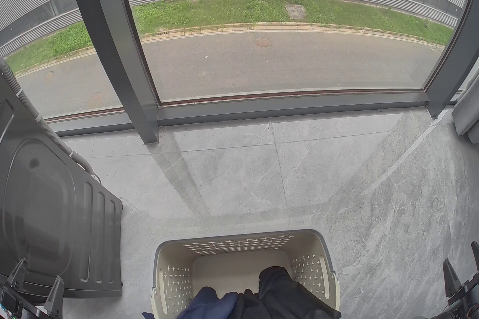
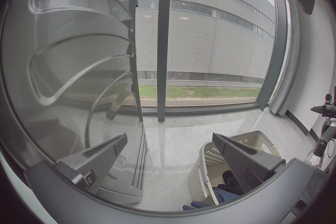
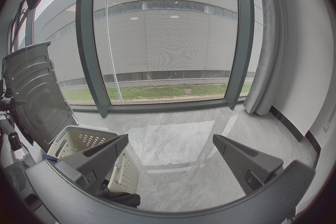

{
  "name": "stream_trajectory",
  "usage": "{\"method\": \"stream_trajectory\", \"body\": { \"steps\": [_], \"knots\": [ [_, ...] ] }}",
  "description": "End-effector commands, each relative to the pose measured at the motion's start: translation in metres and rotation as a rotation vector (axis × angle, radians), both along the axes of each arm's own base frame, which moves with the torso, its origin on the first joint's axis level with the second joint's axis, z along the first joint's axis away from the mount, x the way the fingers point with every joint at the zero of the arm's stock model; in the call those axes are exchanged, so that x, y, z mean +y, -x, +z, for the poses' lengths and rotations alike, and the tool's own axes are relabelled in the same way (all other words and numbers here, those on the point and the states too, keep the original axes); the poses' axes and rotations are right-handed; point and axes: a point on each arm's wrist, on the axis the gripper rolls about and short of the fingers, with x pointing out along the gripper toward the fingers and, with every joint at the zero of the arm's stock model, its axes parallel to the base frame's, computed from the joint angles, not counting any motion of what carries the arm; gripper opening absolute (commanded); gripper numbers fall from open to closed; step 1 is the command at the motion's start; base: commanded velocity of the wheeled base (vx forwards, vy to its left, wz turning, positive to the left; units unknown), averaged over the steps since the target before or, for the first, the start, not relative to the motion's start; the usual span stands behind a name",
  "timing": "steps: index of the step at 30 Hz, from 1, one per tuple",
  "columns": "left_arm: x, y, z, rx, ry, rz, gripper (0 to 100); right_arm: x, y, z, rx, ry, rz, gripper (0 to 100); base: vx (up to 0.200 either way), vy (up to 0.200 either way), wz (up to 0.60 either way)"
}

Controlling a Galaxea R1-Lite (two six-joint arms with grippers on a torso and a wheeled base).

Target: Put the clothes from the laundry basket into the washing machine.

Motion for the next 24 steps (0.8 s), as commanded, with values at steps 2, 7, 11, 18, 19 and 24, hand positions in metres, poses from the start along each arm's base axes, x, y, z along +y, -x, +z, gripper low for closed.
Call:
{"method": "stream_trajectory", "body": {
  "steps": [2, 7, 11, 18, 19, 24],
  "knots": [
    [0.0000, -0.0003, -0.0052, 0.004, 0.002, 0.000, 100, 0.0000, -0.0001, -0.0052, 0.001, 0.001, 0.000, 100, 0.000, 0.000, 0.00],
    [0.0000, -0.0003, -0.0052, 0.004, 0.002, 0.000, 100, 0.0000, -0.0001, -0.0052, 0.001, 0.001, 0.000, 100, 0.000, 0.000, 0.00],
    [0.0000, -0.0002, -0.0048, 0.003, 0.002, 0.000, 100, 0.0000, -0.0001, -0.0052, 0.001, 0.001, 0.000, 100, 0.000, 0.000, 0.00],
    [0.0000, -0.0003, -0.0052, 0.004, 0.002, 0.000, 100, 0.0000, -0.0001, -0.0052, 0.001, 0.001, 0.000, 100, 0.000, 0.000, 0.00],
    [0.0000, -0.0003, -0.0052, 0.004, 0.002, 0.000, 100, 0.0000, -0.0001, -0.0052, 0.001, 0.001, 0.000, 100, 0.000, 0.000, 0.00],
    [0.0000, -0.0002, -0.0048, 0.003, 0.001, 0.000, 100, 0.0000, -0.0001, -0.0052, 0.001, 0.001, 0.000, 100, 0.000, 0.000, 0.00]
  ]
}}
